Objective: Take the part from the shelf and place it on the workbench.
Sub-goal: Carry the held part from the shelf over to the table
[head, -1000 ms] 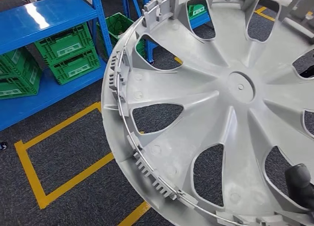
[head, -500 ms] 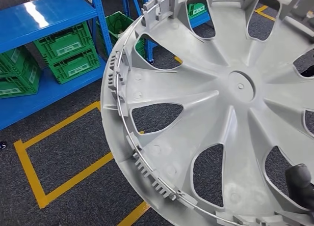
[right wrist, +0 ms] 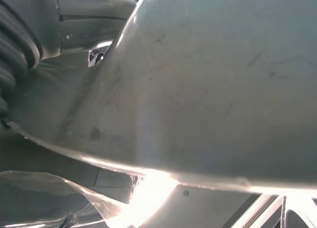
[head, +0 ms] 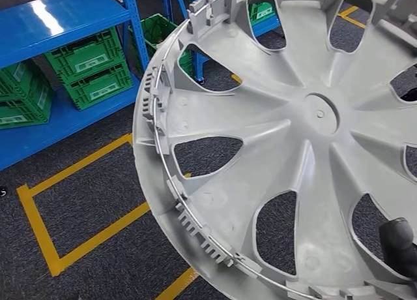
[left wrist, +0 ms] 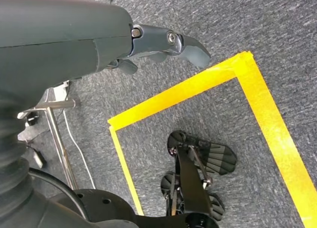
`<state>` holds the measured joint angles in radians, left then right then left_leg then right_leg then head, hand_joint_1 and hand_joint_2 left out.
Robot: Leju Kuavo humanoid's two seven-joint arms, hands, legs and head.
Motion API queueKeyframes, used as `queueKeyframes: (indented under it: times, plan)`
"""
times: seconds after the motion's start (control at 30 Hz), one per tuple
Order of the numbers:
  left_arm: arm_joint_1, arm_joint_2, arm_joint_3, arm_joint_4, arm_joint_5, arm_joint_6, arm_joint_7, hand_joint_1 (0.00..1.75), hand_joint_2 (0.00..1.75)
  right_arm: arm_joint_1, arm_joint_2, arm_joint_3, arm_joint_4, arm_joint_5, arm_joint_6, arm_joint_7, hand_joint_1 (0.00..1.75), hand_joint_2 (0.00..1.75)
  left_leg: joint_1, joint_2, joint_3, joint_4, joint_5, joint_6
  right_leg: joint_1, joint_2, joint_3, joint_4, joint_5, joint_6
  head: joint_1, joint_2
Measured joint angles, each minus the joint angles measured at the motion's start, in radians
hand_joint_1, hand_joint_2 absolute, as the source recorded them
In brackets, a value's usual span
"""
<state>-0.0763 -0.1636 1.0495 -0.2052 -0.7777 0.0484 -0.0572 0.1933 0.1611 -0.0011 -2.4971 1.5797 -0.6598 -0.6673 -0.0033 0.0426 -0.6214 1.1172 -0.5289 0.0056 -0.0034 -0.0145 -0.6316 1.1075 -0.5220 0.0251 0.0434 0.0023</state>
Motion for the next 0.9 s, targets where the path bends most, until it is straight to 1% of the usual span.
queueKeyframes:
  times: [0.9]
  plan:
    - [0.0, -0.007, -0.001, 0.0, -0.018, 0.012, -0.008, 0.0, 1.75, -0.001, 0.001, 0.0, 0.0, 0.0, 0.0, 0.003, 1.75, 1.75, 0.0, 0.0, 0.004, -0.001, 0.001, 0.001, 0.0, 0.0, 0.004, -0.002, 0.001, 0.002, 0.0, 0.0]
